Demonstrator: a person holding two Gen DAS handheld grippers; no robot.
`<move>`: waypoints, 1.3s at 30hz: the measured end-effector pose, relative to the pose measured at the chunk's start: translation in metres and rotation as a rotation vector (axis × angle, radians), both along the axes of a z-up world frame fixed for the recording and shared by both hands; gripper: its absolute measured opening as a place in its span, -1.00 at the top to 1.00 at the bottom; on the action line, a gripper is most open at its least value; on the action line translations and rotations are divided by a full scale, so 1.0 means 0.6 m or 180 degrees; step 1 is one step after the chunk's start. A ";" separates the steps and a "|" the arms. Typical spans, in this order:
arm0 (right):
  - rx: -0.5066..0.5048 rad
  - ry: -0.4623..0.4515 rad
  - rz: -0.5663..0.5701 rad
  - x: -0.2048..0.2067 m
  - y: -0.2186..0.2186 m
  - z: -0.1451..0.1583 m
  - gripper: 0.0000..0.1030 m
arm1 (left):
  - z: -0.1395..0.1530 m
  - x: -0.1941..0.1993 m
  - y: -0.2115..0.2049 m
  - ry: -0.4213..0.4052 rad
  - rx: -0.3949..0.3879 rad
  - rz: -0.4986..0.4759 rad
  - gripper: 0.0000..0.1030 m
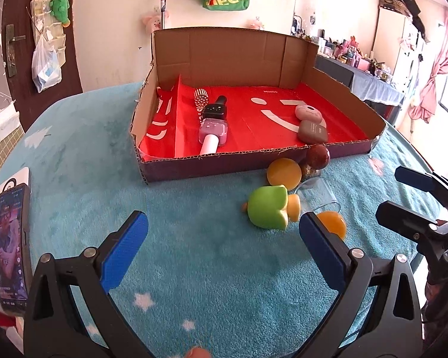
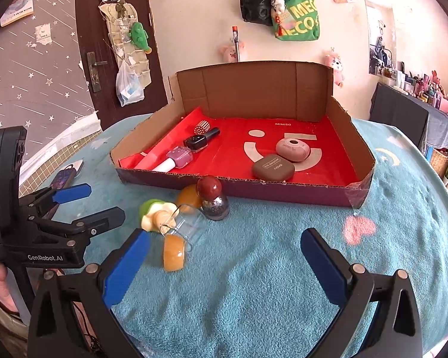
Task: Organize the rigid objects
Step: 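Move left gripper toward green duck toy while right gripper approaches orange ball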
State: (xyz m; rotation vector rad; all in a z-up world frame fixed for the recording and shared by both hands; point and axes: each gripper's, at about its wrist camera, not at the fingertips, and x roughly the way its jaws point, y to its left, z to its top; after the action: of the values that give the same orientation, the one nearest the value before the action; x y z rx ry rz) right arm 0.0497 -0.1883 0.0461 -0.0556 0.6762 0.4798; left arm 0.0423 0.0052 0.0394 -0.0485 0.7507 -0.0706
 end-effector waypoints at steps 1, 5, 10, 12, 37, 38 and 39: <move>-0.0002 0.0011 0.0002 0.000 0.001 -0.003 -1.00 | -0.001 -0.001 0.001 0.0006 0.0006 0.0001 -1.00; -0.0027 0.0077 0.0026 0.000 0.006 -0.016 -1.00 | -0.007 -0.002 0.004 0.0023 0.0033 0.0014 -1.00; -0.0077 0.0144 0.0097 -0.004 0.019 -0.031 -1.00 | -0.013 -0.001 0.009 0.0054 0.0070 0.0028 -1.00; -0.0087 0.0166 0.0133 -0.004 0.025 -0.037 -1.00 | -0.015 0.000 0.010 0.0067 0.0045 0.0020 -1.00; -0.0302 0.0272 -0.0117 0.023 0.017 -0.077 -1.00 | -0.033 0.035 -0.012 0.0191 0.0063 -0.0064 -1.00; -0.0306 0.0270 -0.0184 0.023 0.008 -0.077 -1.00 | -0.034 0.035 -0.013 0.0194 0.0055 -0.0074 -1.00; -0.0309 0.0272 -0.0259 0.022 -0.002 -0.077 -1.00 | -0.034 0.035 -0.015 0.0195 0.0047 -0.0083 -1.00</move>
State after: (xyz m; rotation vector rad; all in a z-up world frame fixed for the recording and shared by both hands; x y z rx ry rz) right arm 0.0632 -0.1897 0.0001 -0.0992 0.7823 0.3727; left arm 0.0636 -0.0038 0.0190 -0.0270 0.8131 -0.0886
